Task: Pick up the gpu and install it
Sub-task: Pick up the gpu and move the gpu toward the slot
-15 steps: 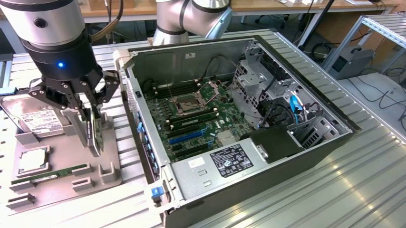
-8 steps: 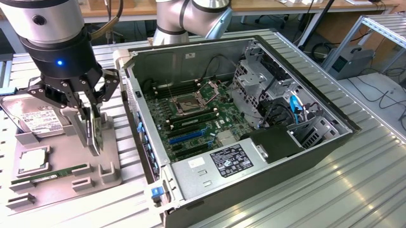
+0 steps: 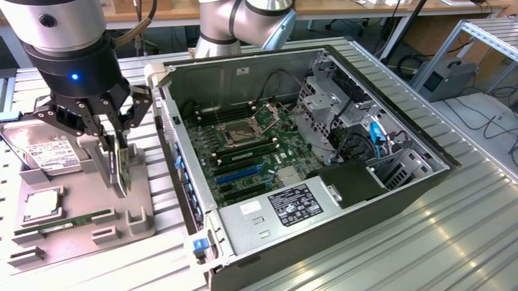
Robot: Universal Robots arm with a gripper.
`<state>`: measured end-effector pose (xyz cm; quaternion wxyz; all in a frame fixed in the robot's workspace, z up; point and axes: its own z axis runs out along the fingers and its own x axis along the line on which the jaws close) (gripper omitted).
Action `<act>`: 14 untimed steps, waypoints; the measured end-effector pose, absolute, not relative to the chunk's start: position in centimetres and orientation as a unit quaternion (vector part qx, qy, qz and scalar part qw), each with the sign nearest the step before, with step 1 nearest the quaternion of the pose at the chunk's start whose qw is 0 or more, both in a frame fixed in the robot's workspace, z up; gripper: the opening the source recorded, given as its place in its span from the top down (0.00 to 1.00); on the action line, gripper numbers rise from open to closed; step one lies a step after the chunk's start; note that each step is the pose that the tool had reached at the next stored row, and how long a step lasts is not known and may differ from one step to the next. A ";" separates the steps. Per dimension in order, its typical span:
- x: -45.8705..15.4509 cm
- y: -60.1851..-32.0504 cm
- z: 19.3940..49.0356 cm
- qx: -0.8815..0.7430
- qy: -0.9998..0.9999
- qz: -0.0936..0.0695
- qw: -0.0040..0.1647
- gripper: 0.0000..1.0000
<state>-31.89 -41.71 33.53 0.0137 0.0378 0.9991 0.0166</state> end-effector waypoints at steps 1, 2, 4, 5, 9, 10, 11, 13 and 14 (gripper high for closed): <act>-31.9 -41.7 33.6 0.038 0.999 0.017 0.014 0.73; -31.9 -41.7 33.6 0.038 0.999 0.017 0.014 0.73; -31.9 -41.7 33.7 0.038 0.999 0.017 0.014 0.73; -31.9 -41.7 33.8 0.038 0.999 0.017 0.014 0.73; -31.9 -41.7 34.0 0.038 0.999 0.017 0.014 0.73; -31.9 -41.7 34.1 0.038 0.999 0.017 0.014 0.73; -31.9 -41.7 34.1 0.038 0.999 0.017 0.014 0.73; -31.9 -41.7 34.3 0.038 0.999 0.017 0.014 0.73; -31.9 -41.7 34.4 0.038 0.999 0.017 0.014 0.73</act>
